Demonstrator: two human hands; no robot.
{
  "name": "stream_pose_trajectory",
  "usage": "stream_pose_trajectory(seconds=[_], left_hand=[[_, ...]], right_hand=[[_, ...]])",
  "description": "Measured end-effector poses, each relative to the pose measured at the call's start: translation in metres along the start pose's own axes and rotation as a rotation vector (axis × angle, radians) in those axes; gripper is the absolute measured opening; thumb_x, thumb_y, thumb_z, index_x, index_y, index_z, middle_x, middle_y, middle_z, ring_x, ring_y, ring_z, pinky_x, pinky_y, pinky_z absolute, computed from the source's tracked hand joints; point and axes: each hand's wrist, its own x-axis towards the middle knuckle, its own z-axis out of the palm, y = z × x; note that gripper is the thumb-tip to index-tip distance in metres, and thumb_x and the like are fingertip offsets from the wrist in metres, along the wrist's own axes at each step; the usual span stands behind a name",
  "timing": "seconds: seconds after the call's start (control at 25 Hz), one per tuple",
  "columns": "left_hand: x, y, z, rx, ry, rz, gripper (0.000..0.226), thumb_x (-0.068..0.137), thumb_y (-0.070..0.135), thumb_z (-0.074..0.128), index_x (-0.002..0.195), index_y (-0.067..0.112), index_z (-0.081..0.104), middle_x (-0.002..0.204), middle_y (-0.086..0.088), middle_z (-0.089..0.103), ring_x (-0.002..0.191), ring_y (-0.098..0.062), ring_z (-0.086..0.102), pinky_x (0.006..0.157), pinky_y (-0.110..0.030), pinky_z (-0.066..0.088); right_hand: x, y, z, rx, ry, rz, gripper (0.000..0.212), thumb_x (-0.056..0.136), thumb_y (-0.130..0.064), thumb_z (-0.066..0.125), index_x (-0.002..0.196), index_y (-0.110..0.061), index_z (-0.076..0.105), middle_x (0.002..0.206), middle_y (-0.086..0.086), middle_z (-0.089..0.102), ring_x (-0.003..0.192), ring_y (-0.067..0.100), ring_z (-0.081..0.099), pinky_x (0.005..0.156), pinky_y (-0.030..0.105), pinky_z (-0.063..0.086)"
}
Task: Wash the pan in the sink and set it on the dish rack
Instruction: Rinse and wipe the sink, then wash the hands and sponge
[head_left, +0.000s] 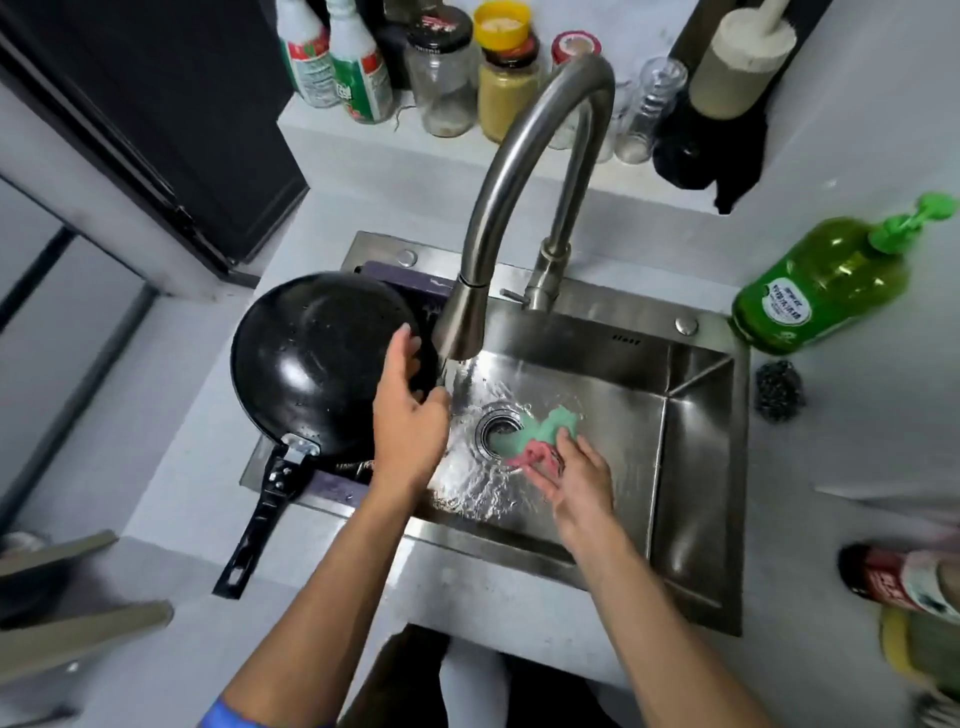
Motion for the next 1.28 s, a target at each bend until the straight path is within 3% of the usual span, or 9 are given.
stream_pose_trajectory(seconds=[0.2, 0.36, 0.52, 0.68, 0.88, 0.96, 1.04, 1.16, 1.28], left_hand=[[0.002, 0.032, 0.008, 0.254, -0.345, 0.239, 0.082, 0.080, -0.009, 0.053, 0.147, 0.035, 0.038, 0.144, 0.003, 0.048, 0.130, -0.016, 0.045, 0.112, -0.042, 0.037], [-0.032, 0.013, 0.037, 0.178, -0.661, 0.248, 0.083, 0.080, -0.009, 0.053, 0.147, 0.038, 0.037, 0.149, 0.010, 0.040, 0.127, 0.007, 0.042, 0.099, -0.003, 0.034], [-0.026, -0.025, 0.046, 0.115, -0.374, -0.026, 0.047, 0.090, 0.004, 0.060, 0.130, 0.028, 0.057, 0.130, 0.009, 0.059, 0.115, 0.001, 0.054, 0.102, -0.028, 0.047], [-0.028, -0.052, 0.054, 0.100, -0.459, -0.210, 0.031, 0.095, 0.022, 0.058, 0.126, 0.029, 0.059, 0.124, 0.008, 0.061, 0.116, -0.009, 0.056, 0.103, -0.039, 0.047], [-0.015, -0.049, 0.080, -0.293, -0.492, -0.579, 0.032, 0.094, 0.051, 0.052, 0.114, 0.030, 0.065, 0.104, 0.001, 0.072, 0.092, -0.016, 0.067, 0.077, -0.032, 0.051], [-0.015, -0.052, 0.080, -0.314, -0.499, -0.593, 0.035, 0.092, 0.050, 0.057, 0.107, 0.022, 0.070, 0.087, 0.001, 0.073, 0.075, -0.015, 0.065, 0.063, -0.026, 0.049], [-0.019, -0.058, 0.084, -0.238, -0.436, -0.547, 0.020, 0.090, 0.028, 0.067, 0.094, 0.009, 0.071, 0.071, -0.001, 0.071, 0.063, -0.018, 0.061, 0.055, -0.023, 0.047], [-0.015, -0.074, 0.086, -0.030, -0.269, -0.428, 0.006, 0.084, 0.003, 0.072, 0.079, 0.007, 0.073, 0.082, -0.007, 0.073, 0.083, -0.028, 0.068, 0.073, -0.032, 0.058], [-0.013, -0.071, 0.078, -0.024, -0.351, -0.310, 0.016, 0.091, 0.018, 0.067, 0.077, 0.013, 0.075, 0.083, -0.012, 0.072, 0.085, -0.028, 0.065, 0.087, -0.039, 0.054]], right_hand=[[-0.011, 0.015, 0.001, 0.049, 0.027, 0.030, 0.021, 0.103, -0.026, 0.053, 0.112, -0.012, 0.066, 0.090, 0.008, 0.078, 0.083, 0.022, 0.075, 0.079, 0.044, 0.058], [-0.008, 0.013, 0.005, 0.165, 0.028, 0.087, 0.026, 0.103, -0.035, 0.051, 0.103, -0.014, 0.066, 0.089, 0.006, 0.074, 0.070, 0.016, 0.071, 0.059, 0.030, 0.054], [0.001, -0.002, 0.007, 0.210, 0.036, 0.043, 0.014, 0.099, -0.020, 0.057, 0.098, -0.008, 0.065, 0.086, 0.009, 0.070, 0.075, 0.021, 0.069, 0.071, 0.036, 0.058], [0.010, -0.014, 0.006, 0.057, -0.010, -0.035, 0.033, 0.081, -0.009, 0.071, 0.111, 0.000, 0.061, 0.082, 0.010, 0.070, 0.076, 0.020, 0.071, 0.075, 0.038, 0.061], [0.005, -0.015, 0.016, -0.187, 0.112, -0.213, 0.025, 0.102, -0.029, 0.056, 0.101, -0.009, 0.072, 0.090, 0.006, 0.077, 0.081, 0.020, 0.072, 0.075, 0.032, 0.058], [0.002, -0.021, 0.016, -0.185, 0.162, -0.301, 0.022, 0.101, -0.022, 0.056, 0.086, -0.013, 0.069, 0.069, -0.005, 0.072, 0.066, 0.014, 0.067, 0.057, 0.020, 0.051], [0.002, -0.029, 0.012, -0.138, 0.190, -0.323, 0.022, 0.100, -0.017, 0.057, 0.080, -0.013, 0.064, 0.064, -0.005, 0.066, 0.060, 0.013, 0.062, 0.055, 0.023, 0.047], [-0.002, -0.036, 0.005, -0.212, 0.142, -0.437, 0.014, 0.097, -0.008, 0.060, 0.085, -0.009, 0.065, 0.067, -0.003, 0.063, 0.057, 0.005, 0.055, 0.056, 0.023, 0.044], [-0.005, -0.040, -0.004, -0.288, 0.163, -0.514, 0.018, 0.098, -0.011, 0.060, 0.082, -0.010, 0.067, 0.061, -0.001, 0.063, 0.052, 0.007, 0.055, 0.051, 0.020, 0.044]])
